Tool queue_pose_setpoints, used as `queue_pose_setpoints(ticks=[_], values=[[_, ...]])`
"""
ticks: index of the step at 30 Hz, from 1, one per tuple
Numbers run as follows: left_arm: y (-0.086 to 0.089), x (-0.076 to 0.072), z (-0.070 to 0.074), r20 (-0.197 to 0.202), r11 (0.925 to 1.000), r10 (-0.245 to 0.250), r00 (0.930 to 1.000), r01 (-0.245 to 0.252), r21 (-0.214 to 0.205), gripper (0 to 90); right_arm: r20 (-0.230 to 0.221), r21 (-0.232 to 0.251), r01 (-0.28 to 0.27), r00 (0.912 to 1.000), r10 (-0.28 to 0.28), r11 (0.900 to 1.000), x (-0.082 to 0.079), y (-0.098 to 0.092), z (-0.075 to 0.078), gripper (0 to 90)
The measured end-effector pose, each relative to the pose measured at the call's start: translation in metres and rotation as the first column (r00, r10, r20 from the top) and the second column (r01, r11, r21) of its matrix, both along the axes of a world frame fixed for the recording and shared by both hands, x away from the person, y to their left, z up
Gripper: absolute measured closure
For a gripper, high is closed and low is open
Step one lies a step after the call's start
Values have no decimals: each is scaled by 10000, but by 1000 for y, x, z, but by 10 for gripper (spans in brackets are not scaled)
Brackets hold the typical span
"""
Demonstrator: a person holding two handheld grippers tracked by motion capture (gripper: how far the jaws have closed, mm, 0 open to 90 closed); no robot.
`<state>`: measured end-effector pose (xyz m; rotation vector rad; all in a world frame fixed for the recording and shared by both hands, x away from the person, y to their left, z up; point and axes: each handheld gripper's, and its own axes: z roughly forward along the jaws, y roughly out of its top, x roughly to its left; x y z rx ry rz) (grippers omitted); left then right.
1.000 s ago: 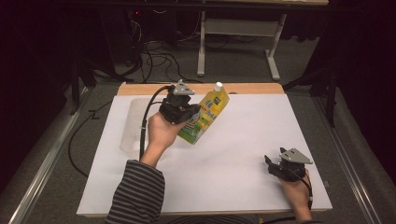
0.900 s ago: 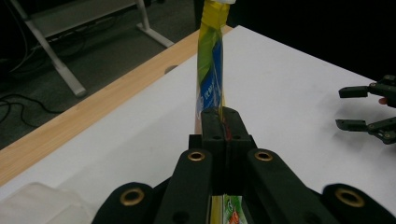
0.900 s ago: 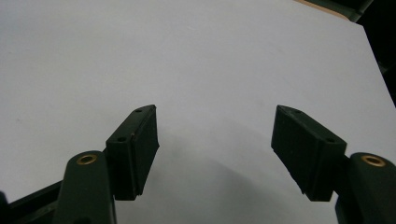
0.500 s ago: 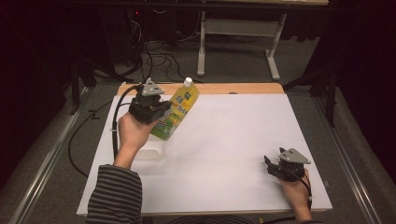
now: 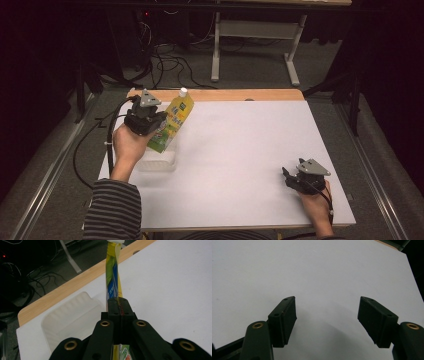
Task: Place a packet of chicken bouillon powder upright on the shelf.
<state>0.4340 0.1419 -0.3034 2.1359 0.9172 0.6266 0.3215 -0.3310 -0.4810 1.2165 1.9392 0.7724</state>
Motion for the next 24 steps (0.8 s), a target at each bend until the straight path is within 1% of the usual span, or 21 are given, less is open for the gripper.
queue_pose_setpoints(ticks=[3, 6, 9, 10, 11, 12, 13, 14, 15, 16, 18, 19, 23, 24], values=[[-3, 3, -3, 40, 10000, -43, 10000, 43, 61, 900, -20, -3, 6, 10000, -6, 10000, 0, 0, 0, 315], [-7, 4, -6, 174, 9999, -128, 9998, 128, 39, 900, -22, 0, 15, 10000, -15, 10000, 0, 0, 0, 315], [-11, 5, -10, 238, 9996, -201, 9995, 196, 206, 900, -11, 20, 35, 10000, -35, 10000, 0, 0, 0, 314], [-11, 6, -12, 234, 9996, -214, 9995, 210, 195, 900, 23, 23, 16, 10000, -16, 10000, 0, 0, 0, 314], [-9, 5, -17, 257, 9995, -197, 9995, 191, 234, 900, 10, 36, 25, 10000, -25, 10000, 0, 0, 0, 314], [-9, 5, -17, 257, 9995, -197, 9995, 191, 234, 900, 10, 36, 25, 10000, -25, 10000, 0, 0, 0, 314], [-6, 4, -19, 290, 9998, -137, 9995, 132, 149, 900, 10, 33, 21, 10000, -21, 10000, 0, 0, 0, 314], [-4, 4, -19, 185, 9999, -151, 9997, 152, -25, 900, -11, 7, 17, 10000, -17, 10000, 0, 0, 0, 315], [-2, 4, -20, 156, 9999, -162, 9997, 163, -58, 900, -45, -12, 20, 10000, -20, 10000, 0, 0, 0, 314], [-1, 3, -20, 123, 9999, -125, 9998, 125, 26, 900, -7, -66, -36, 10000, 36, 10000, 0, 0, 0, 314], [2, 2, -22, -117, 9996, -185, 9998, 187, 222, 900, 17, -92, -40, 10000, 40, 9999, 0, 1, 0, 315], [3, 1, -23, -156, 9992, -199, 9997, 204, 331, 900, 22, -106, -49, 10000, 49, 9999, 0, 1, 0, 315], [10, 0, -26, -403, 9992, -139, 9991, 154, 368, 897, 10, -150, -35, 10000, 35, 9999, 0, 2, -1, 314], [13, 0, -27, -541, 9992, -95, 9985, 115, 377, 897, 7, -180, -37, 10000, 37, 9998, 0, 2, -1, 314]])
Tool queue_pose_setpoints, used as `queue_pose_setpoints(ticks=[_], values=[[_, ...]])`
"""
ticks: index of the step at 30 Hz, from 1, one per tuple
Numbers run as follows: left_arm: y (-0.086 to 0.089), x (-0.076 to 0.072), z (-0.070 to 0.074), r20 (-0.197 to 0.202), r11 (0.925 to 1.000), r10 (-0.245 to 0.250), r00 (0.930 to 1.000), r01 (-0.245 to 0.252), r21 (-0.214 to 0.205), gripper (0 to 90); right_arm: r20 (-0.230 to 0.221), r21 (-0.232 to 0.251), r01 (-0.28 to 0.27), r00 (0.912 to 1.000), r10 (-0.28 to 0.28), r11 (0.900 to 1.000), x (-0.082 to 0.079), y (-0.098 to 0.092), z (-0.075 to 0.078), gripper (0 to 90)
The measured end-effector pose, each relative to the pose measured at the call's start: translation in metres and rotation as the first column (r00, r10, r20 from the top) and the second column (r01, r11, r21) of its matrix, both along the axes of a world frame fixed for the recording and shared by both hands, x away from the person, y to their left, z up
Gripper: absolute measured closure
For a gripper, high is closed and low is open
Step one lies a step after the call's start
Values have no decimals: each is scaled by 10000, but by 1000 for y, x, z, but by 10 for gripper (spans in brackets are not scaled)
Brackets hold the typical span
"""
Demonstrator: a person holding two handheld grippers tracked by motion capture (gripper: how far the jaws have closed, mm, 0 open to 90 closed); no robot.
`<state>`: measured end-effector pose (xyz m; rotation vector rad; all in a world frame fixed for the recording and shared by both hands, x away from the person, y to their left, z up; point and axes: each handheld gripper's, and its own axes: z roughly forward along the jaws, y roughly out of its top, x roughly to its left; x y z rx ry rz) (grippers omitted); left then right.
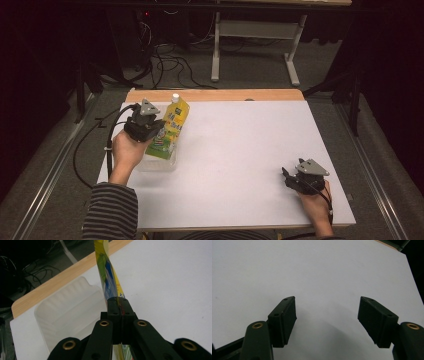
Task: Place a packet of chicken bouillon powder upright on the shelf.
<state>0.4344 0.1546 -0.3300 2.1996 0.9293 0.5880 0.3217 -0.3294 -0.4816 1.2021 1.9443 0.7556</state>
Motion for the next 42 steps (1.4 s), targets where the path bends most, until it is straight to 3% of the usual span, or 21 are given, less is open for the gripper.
queue_pose_setpoints(ticks=[4, 8, 11, 18, 21, 25, 28, 30, 32, 34, 35, 37, 42], values=[[5, 2, -1, -764, 9998, 220, 9968, -218, 34, 890, -32, -144, -37, 10000, 36, 9999, 0, 1, -1, 314], [2, 4, -2, -728, 9983, 419, 9965, -388, 431, 871, -40, -224, -43, 10000, 42, 9997, 0, 2, -1, 314], [-5, 9, -6, -939, 9968, 424, 9947, -357, 711, 845, -29, -279, -43, 10000, 42, 9996, 0, 3, -1, 315], [-18, 23, -14, -1894, 9929, 538, 9804, -323, 1149, 809, -45, -374, -34, 10000, 32, 9993, 0, 5, -1, 315], [-21, 24, -14, -2072, 9911, 648, 9761, -386, 1277, 860, -11, -469, -97, 10000, 97, 9989, 0, 5, -1, 315], [-22, 19, -14, -1857, 9908, 650, 9805, -413, 1292, 893, 8, -492, -119, 9999, 120, 9987, 0, 5, -1, 315], [-20, 11, -17, -1152, 9914, 661, 9911, -522, 1198, 897, 20, -513, -119, 9999, 120, 9986, 0, 4, -1, 314], [-17, 8, -19, -859, 9937, 601, 9945, -515, 992, 899, -20, -417, -95, 10000, 95, 9991, -1, 5, -1, 315], [-13, 3, -21, -250, 9969, 421, 9988, -403, 671, 899, 25, -481, -147, 9999, 148, 9987, 0, 4, -1, 315], [-8, -1, -24, 219, 9988, 445, 9988, -449, 218, 899, 36, -494, -124, 9999, 126, 9987, 0, 6, -2, 316], [-5, -2, -27, 507, 9987, 465, 9976, -454, -222, 899, 9, -507, -114, 9999, 114, 9987, -1, 6, -2, 318], [0, -3, -33, 794, 9974, 484, 9957, -439, -579, 899, 30, -497, -62, 10000, 63, 9987, -1, 6, -2, 319], [7, -7, -43, 875, 9958, 329, 9956, -252, -877, 897, 41, -510, -9, 10000, 11, 9987, 0, 6, -2, 319]])
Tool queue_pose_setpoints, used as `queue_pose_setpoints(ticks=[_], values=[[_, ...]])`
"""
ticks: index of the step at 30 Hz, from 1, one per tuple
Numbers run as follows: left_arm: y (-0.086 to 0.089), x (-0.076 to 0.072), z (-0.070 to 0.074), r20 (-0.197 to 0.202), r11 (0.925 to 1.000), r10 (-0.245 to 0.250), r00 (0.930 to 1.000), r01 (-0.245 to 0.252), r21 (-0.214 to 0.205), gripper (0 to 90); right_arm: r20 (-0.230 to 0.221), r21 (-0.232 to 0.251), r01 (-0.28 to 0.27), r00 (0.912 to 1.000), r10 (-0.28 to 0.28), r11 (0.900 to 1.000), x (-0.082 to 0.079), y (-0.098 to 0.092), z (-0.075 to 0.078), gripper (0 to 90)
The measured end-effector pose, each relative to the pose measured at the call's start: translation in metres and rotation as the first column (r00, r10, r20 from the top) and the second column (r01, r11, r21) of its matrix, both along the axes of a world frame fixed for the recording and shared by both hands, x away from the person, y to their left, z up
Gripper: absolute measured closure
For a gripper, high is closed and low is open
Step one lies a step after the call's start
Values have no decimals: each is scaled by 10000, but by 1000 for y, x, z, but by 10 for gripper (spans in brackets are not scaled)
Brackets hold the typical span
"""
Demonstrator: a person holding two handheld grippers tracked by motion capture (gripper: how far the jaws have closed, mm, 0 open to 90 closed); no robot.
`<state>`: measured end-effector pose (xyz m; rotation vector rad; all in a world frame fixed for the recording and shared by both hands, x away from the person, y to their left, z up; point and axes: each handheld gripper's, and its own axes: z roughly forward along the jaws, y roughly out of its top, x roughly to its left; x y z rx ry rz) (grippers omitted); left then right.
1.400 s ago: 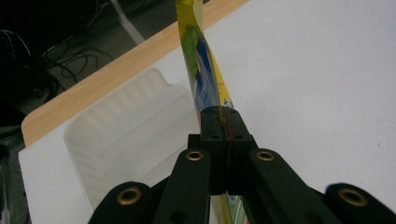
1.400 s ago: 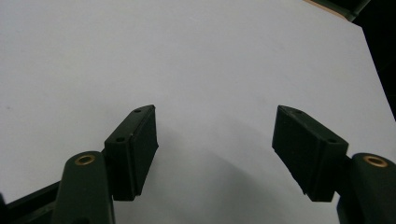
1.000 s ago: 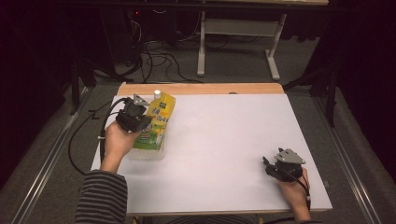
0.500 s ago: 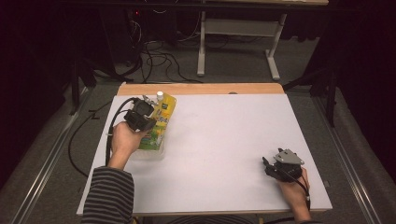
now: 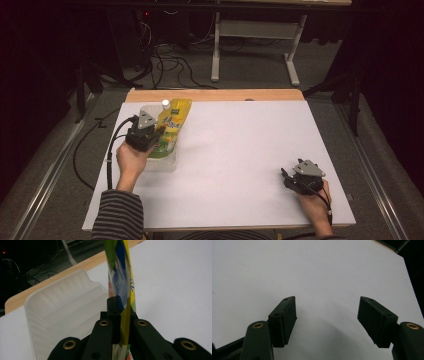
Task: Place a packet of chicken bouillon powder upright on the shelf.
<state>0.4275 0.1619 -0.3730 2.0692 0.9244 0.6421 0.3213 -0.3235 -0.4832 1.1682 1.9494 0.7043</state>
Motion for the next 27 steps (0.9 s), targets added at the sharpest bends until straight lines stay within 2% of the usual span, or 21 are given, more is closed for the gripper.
queue_pose_setpoints(ticks=[1, 3, 5, 8, 12, 16, 18, 21, 23, 24, 27], values=[[2, -1, 0, -95, 9999, -82, 9999, 81, -60, 897, 13, -37, -16, 10000, 16, 10000, 0, 0, 0, 319], [3, -2, 1, -179, 10000, -77, 9998, 78, 54, 895, -36, -123, -54, 10000, 54, 9999, 0, 1, 0, 319], [4, -3, 3, -445, 9997, -114, 9989, 122, 191, 891, -50, -202, -44, 10000, 43, 9998, 1, 2, -1, 318], [7, -4, 6, -754, 9978, 44, 9971, 7, 668, 889, -60, -301, -59, 10000, 57, 9995, 0, 2, -1, 317], [15, -5, 9, -1499, 9957, 162, 9886, -22, 930, 890, -50, -285, -54, 10000, 53, 9996, 1, 2, -1, 316], [14, -6, 11, -1684, 9938, 19, 9857, 169, 1102, 892, -63, -311, -39, 10000, 37, 9995, 0, 2, -1, 316], [11, -7, 11, -1418, 9926, 146, 9898, 28, 1217, 896, -53, -307, -36, 10000, 34, 9995, 1, 2, -1, 316], [9, -11, 7, -696, 9961, 135, 9975, -73, 878, 900, -37, -295, -31, 10000, 30, 9996, 0, 2, -1, 316], [7, -13, 4, -322, 9970, 90, 9994, -65, 775, 900, -50, -283, -40, 10000, 39, 9996, 0, 2, -1, 316], [8, -13, 3, -201, 9980, 55, 9998, -42, 623, 900, -47, -280, -39, 10000, 38, 9996, 0, 2, -1, 316], [8, -15, 0, 174, 9986, 55, 9998, -64, 533, 900, -47, -350, -77, 10000, 75, 9994, 0, 2, -1, 316]])
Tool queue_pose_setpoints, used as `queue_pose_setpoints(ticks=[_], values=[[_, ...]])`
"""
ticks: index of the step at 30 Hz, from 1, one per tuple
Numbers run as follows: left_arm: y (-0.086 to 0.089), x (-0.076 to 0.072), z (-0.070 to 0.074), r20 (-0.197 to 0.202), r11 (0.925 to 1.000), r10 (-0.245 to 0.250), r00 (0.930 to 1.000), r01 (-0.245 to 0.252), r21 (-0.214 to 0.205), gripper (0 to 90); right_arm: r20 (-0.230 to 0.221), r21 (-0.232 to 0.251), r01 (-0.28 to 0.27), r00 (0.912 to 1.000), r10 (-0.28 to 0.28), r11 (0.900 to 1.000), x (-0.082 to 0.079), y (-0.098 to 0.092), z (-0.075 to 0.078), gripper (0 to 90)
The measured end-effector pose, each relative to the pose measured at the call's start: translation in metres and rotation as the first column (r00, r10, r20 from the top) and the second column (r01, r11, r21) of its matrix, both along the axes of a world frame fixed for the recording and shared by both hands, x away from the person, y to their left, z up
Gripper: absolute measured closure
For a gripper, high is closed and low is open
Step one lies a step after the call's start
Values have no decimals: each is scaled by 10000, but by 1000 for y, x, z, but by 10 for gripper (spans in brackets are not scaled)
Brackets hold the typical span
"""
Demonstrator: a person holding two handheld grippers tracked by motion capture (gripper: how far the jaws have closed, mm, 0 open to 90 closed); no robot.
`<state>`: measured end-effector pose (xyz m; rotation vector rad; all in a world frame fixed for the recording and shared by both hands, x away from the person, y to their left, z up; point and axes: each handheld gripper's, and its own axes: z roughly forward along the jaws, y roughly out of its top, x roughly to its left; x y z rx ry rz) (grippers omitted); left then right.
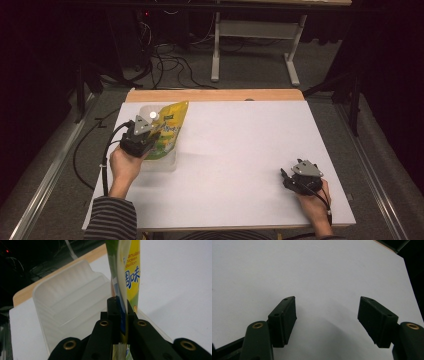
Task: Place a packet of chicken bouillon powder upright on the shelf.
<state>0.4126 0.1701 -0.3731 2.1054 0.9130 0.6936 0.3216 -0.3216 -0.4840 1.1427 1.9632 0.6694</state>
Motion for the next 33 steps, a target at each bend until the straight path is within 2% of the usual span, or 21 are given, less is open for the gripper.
queue_pose_setpoints(ticks=[1, 3, 5, 7, 11, 14, 17, 21, 27, 33], values=[[0, 0, -2, 94, 10000, -29, 10000, 29, 3, 900, -3, 20, 1, 10000, -1, 10000, 0, 0, 0, 316], [1, 0, -8, 22, 10000, -60, 10000, 60, -43, 900, -1, 12, 6, 10000, -6, 10000, 0, 0, 0, 316], [6, -2, -10, 28, 9994, -107, 9999, 108, -319, 898, 32, -2, -9, 10000, 9, 10000, 0, 0, 0, 316], [10, -5, -12, -22, 9996, -113, 9999, 112, -245, 896, 23, 13, 8, 10000, -8, 10000, 0, 0, 0, 316], [17, -8, -13, -441, 9999, 3, 9990, -10, -146, 892, 50, 11, -8, 10000, 8, 10000, 0, 1, 0, 316], [24, -7, -15, -700, 9995, 100, 9975, -121, -304, 890, 24, 8, -46, 10000, 46, 10000, 0, 0, 0, 315], [29, -7, -18, -818, 9987, 219, 9964, -256, -436, 889, 130, 826, 90, 9999, -101, 9965, -1, -7, 2, 321], [32, -8, -21, -790, 9982, 197, 9967, -240, -543, 889, 239, 1759, 88, 9996, -132, 9844, -2, -16, 5, 331], [40, -11, -27, -767, 9951, 269, 9967, -341, -933, 890, 357, 1959, -101, 9994, 32, 9806, -4, -18, 5, 332], [46, -14, -33, -822, 9924, 306, 9961, -401, -1166, 890, 403, 2469, -91, 9992, -9, 9690, -5, -22, 6, 331]])
